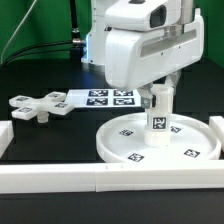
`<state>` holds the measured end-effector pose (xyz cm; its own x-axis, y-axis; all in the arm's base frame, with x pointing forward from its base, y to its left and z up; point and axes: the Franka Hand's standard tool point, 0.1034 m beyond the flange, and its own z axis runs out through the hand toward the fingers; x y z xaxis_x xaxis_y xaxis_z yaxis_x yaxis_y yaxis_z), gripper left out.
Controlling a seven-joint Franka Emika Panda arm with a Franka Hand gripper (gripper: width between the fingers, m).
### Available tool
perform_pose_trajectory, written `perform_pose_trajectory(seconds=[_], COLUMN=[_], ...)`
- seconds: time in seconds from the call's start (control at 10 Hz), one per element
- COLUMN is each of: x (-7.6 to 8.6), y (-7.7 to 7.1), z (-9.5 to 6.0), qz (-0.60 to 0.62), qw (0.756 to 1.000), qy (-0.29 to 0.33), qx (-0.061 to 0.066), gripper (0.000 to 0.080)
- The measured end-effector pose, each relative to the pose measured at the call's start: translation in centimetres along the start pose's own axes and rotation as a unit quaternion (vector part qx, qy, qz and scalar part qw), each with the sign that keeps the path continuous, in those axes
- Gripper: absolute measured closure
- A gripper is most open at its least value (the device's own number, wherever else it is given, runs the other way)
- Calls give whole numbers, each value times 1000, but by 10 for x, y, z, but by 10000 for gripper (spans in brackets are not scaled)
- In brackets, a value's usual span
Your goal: Assemble round table
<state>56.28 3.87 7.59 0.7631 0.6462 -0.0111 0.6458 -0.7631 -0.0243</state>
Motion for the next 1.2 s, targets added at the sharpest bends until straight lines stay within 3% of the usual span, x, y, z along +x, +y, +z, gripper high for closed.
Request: perform_pose_trajectory(seconds=[0.4, 0.6, 0.8, 1.0, 1.2], x=[0, -2, -3, -3, -3], y=[0, -1, -1, -1, -1], z=[0, 1, 2, 2, 2], qz=[112, 253, 386, 484, 526], qw=[994, 967, 922, 875, 850], qy=[1, 10, 11, 11, 10], qx=[1, 6, 17, 25, 29], gripper=[393, 393, 393, 393, 393])
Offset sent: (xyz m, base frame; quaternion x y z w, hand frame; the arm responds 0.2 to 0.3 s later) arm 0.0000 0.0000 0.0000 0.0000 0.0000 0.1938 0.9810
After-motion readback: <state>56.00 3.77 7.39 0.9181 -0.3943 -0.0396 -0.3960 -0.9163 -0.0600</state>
